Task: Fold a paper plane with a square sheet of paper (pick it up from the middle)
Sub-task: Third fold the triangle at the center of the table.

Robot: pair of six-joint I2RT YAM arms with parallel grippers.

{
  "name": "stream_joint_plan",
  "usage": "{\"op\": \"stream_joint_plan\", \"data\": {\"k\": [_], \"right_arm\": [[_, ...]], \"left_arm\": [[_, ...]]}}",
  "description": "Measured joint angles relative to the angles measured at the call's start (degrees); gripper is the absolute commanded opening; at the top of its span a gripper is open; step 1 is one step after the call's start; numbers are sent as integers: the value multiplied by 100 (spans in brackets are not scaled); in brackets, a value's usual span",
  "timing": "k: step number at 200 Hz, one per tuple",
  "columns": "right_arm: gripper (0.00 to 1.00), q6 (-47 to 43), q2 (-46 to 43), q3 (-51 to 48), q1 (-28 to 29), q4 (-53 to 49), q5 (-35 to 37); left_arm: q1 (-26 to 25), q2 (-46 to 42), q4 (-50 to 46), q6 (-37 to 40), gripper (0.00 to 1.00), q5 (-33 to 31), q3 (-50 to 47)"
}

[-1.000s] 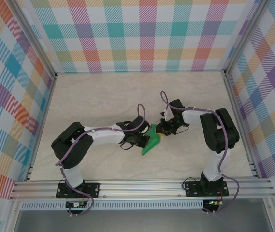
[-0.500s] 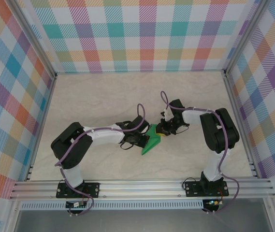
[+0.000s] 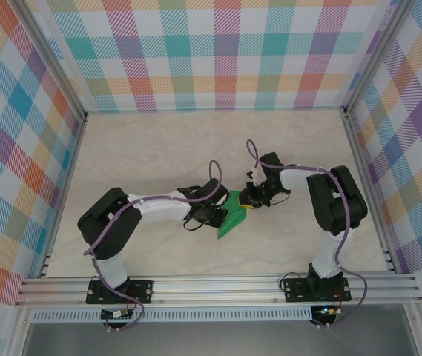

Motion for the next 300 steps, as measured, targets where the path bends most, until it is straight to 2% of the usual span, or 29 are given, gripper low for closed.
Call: {"op": "stream_joint_plan", "data": {"k": [120,300], "right_arm": [[13,0,0,0,0,0,0],[14,4,2,0,0,2,-2]], "left_arm": [[0,-107,269,-20,4,-2,-9],[0,35,42,-46,5,2,-9]]}}
